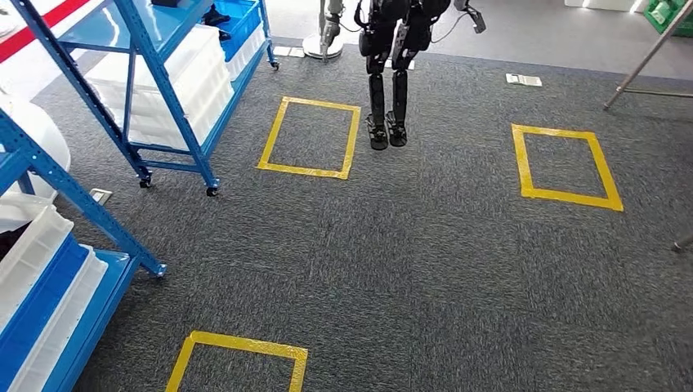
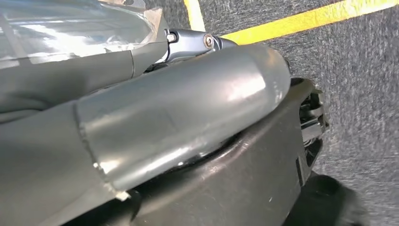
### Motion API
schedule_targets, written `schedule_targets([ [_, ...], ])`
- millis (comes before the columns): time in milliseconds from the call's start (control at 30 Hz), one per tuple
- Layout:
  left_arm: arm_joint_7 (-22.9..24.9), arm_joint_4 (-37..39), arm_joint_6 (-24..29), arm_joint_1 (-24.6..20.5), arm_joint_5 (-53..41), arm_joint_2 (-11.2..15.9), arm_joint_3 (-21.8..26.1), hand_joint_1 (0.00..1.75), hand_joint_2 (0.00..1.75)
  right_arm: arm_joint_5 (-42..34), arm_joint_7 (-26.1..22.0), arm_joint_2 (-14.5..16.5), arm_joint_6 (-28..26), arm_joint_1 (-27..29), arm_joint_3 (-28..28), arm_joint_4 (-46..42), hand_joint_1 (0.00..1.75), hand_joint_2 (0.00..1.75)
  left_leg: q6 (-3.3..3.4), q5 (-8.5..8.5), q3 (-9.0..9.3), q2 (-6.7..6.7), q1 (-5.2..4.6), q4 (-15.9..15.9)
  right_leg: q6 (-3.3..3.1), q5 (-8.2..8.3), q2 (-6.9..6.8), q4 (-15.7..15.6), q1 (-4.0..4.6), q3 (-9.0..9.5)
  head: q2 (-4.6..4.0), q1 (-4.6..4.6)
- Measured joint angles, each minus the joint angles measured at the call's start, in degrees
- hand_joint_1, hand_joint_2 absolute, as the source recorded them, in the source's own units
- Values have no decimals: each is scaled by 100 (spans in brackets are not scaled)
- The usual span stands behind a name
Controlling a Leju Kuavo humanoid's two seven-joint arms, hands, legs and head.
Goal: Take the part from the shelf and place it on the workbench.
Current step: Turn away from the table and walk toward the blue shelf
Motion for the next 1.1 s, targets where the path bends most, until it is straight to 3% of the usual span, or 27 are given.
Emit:
schedule_targets([
  [67,1,0,-1,-15,0,-9,0,0,0,7,-7,-10,9,2,1,1,0,0,-46,-2,-7,-151,-22,18,-14,266,223,-639,-14,249,1,-3],
  [100,0,0,-1,-19,0,-13,0,0,0,9,-10,-12,15,-2,1,2,0,0,-80,0,-18,-218,-27,20,-51,311,272,-757,-4,287,1,-5],
  [167,0,0,-1,-11,0,-12,0,0,0,13,-15,-11,22,-19,2,2,0,0,-153,12,-48,-339,-17,18,-139,341,149,-789,-4,316,1,-10],
  [233,0,0,-1,3,0,-6,0,0,0,14,-16,-10,24,-34,2,2,0,0,-204,-106,-148,-124,-16,177,-239,378,6,-818,-35,348,0,-28],
  [300,0,0,3,3,4,3,0,0,0,21,-26,-9,33,-23,2,2,0,0,-243,-464,-425,297,-16,750,-313,393,-156,-830,-24,351,0,-63],
  [367,0,0,8,-6,22,14,1,0,0,40,-39,-13,45,-4,2,2,0,0,-286,-771,-768,478,3,1458,-340,382,-343,-827,9,345,0,-82],
  [400,0,0,10,-7,36,18,2,0,0,53,-44,-16,49,-1,3,2,0,0,-301,-782,-843,511,13,1610,-348,376,-435,-826,18,343,1,-81],
  [433,0,0,15,-5,50,23,3,0,0,63,-48,-19,52,-5,4,2,0,0,-311,-683,-800,539,23,1532,-350,369,-518,-825,22,344,1,-84],
  [467,1,0,20,2,62,28,4,0,0,74,-52,-20,56,-12,5,2,0,0,-313,-508,-645,587,32,1243,-349,361,-589,-825,23,352,1,-83],
  [533,4,0,35,14,75,40,8,0,0,100,-63,-19,59,-25,8,2,0,0,-289,-187,-216,811,25,448,-322,337,-707,-825,46,382,0,-83],
  [600,5,0,43,14,93,45,12,0,0,131,-73,-22,60,-32,13,2,0,0,-234,-86,-13,935,-9,57,-266,306,-805,-825,81,396,0,-76],
  [667,-6,0,42,10,119,42,20,0,0,151,-77,-25,61,-54,22,1,0,0,-162,-73,-20,808,-43,33,-200,287,-918,-834,104,428,0,-73],
  [700,-18,0,41,13,132,35,27,0,0,157,-78,-25,61,-67,28,-1,0,0,-123,-49,-14,739,-37,6,-166,267,-898,-811,95,441,0,-75],
  [767,-56,0,40,7,160,22,45,0,0,163,-78,-23,62,-73,37,-3,0,0,-41,14,-5,616,0,-48,-135,104,-616,-549,70,340,0,-70],
  [833,-88,0,39,-6,177,5,56,0,0,165,-79,-24,62,-58,40,-3,0,0,2,50,-27,481,21,-59,-151,-235,-285,153,34,11,0,-47],
  [900,-98,0,38,-6,177,-8,62,0,0,166,-79,-28,62,-40,42,-3,0,0,1,66,-51,308,21,-54,-127,-445,-208,780,20,-286,0,-39],
  [933,-100,0,37,-2,177,-9,68,0,0,166,-78,-31,61,-32,42,-3,0,0,-7,73,-55,216,23,-51,-85,-411,-197,810,13,-303,0,-38],
  [1000,-100,0,33,2,177,-15,79,0,0,166,-76,-36,58,-28,42,-3,0,0,-37,87,-53,38,33,-42,25,-101,-109,194,-23,-21,0,-36],
  [1033,-100,0,32,0,177,-18,83,0,0,166,-75,-37,57,-29,42,-3,0,0,-64,90,-58,-42,31,-29,63,62,29,-215,-48,157,0,-31],
  [1100,-102,0,31,-6,177,-19,86,0,0,167,-80,-34,54,-29,43,-2,0,0,-135,97,-85,-174,15,-8,33,253,220,-722,-60,353,1,-30],
])
